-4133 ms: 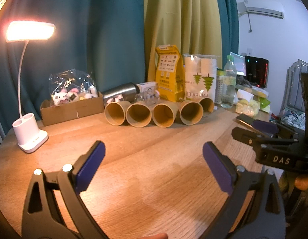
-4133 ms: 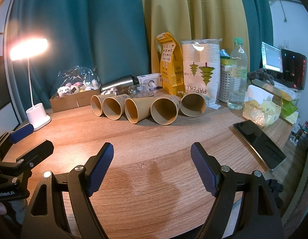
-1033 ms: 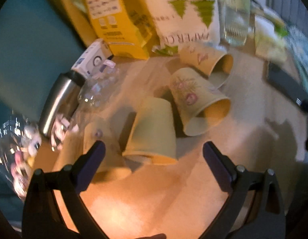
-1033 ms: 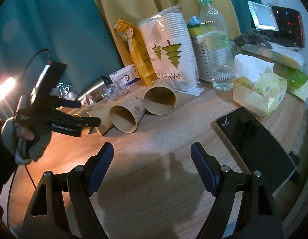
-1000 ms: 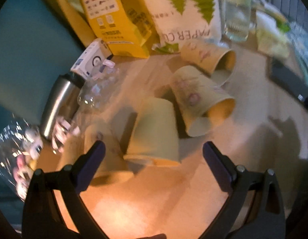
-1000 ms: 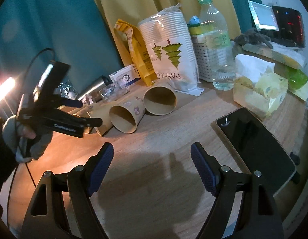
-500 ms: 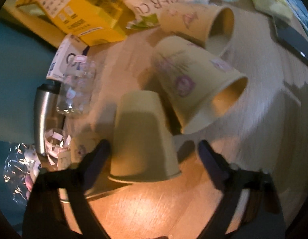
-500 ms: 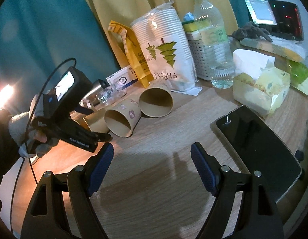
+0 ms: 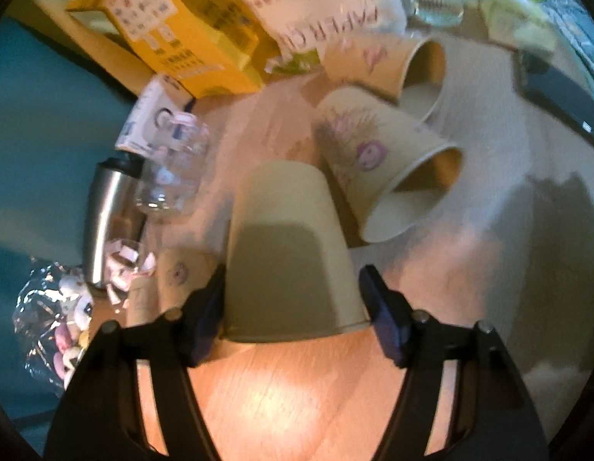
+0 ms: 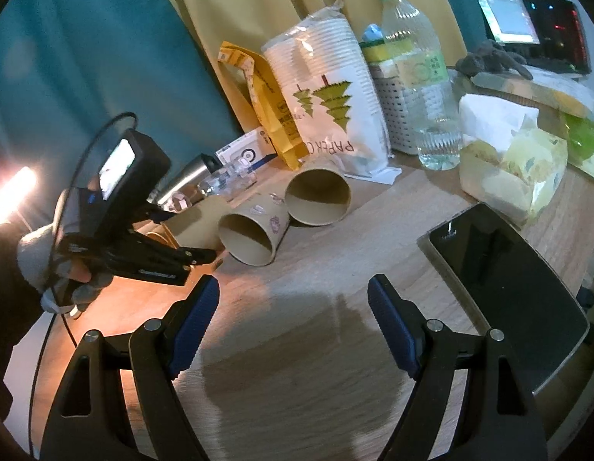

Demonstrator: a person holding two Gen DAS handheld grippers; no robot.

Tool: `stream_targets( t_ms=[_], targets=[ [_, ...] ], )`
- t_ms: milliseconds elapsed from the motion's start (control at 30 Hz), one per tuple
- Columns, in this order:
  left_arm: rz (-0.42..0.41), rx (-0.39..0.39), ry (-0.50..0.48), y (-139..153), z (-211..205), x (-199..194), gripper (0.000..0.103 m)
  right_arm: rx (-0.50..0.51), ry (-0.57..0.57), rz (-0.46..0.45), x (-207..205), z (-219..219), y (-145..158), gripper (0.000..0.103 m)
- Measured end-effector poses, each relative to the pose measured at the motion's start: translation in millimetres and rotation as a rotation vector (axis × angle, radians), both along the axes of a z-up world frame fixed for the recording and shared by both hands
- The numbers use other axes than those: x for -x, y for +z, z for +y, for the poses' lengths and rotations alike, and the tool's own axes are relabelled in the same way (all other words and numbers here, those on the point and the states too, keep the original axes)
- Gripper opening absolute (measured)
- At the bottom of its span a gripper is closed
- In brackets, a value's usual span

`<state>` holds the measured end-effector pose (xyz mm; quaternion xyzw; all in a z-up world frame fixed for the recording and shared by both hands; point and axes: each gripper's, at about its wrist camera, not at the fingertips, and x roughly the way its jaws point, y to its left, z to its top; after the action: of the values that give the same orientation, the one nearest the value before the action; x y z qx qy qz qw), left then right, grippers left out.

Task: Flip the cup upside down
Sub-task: 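Reach the left tool down and grasp a tan paper cup lying sideways, then lift the cup with the left tool while the right tool approaches it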

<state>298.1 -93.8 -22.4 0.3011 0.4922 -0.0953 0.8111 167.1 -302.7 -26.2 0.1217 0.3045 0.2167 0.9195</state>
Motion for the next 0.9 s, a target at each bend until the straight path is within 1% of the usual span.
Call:
stream_targets(
  t_ms=[133,167,200,233,267,300,400,433,500,567,633,700,733,800,900],
  targets=[
    [-0.077,0.037,0.001,24.3,3.3,33.3,0.068,-0.011,0.016,-0.024,9.4,4.6,9.5,0.082],
    [-0.106,0.039,0.003,30.0,2.6,45.2,0.068,-0.015,0.023,-0.031,13.1,6.0,12.2,0.082],
    [-0.170,0.024,-0.001,36.5,1.2,62.7,0.068,-0.020,0.029,-0.035,15.2,6.8,14.1,0.082],
    [-0.208,0.017,-0.008,39.6,0.1,74.6,0.068,-0.029,0.038,-0.040,19.3,8.0,16.9,0.082],
    [-0.237,0.026,-0.016,42.8,-1.4,91.3,0.068,-0.038,0.045,-0.044,22.2,8.9,18.9,0.082],
    [-0.252,0.037,-0.016,45.2,-2.3,103.8,0.068,-0.064,0.061,-0.042,26.1,9.6,21.0,0.082],
    [-0.353,0.053,-0.015,50.8,-6.3,154.5,0.068,-0.129,0.116,-0.030,36.0,14.4,26.1,0.082],
    [-0.377,0.066,-0.011,51.9,-6.6,166.2,0.068,-0.142,0.130,-0.032,42.0,17.6,30.1,0.082],
    [-0.385,0.125,0.004,52.1,-7.8,196.4,0.068,-0.184,0.174,-0.040,54.8,23.8,39.1,0.082],
    [-0.379,0.181,0.022,50.3,-7.1,214.2,0.068,-0.221,0.217,-0.048,67.3,30.8,47.6,0.082],
    [-0.393,0.270,0.038,51.2,-5.5,237.1,0.068,-0.238,0.246,-0.056,79.0,36.5,53.7,0.082],
    [-0.418,0.347,0.047,50.3,-4.6,258.1,0.068,-0.255,0.278,-0.054,88.6,41.8,57.5,0.082],
    [-0.443,0.372,0.054,48.9,-4.4,269.3,0.068,-0.270,0.302,-0.048,92.5,44.5,58.4,0.082],
    [-0.482,0.390,0.070,44.0,-4.6,282.8,0.068,-0.293,0.346,-0.036,99.5,50.1,58.0,0.082],
    [-0.556,0.404,0.077,37.8,-2.6,300.4,0.068,-0.285,0.376,-0.025,108.8,59.3,54.6,0.082]
  ],
)
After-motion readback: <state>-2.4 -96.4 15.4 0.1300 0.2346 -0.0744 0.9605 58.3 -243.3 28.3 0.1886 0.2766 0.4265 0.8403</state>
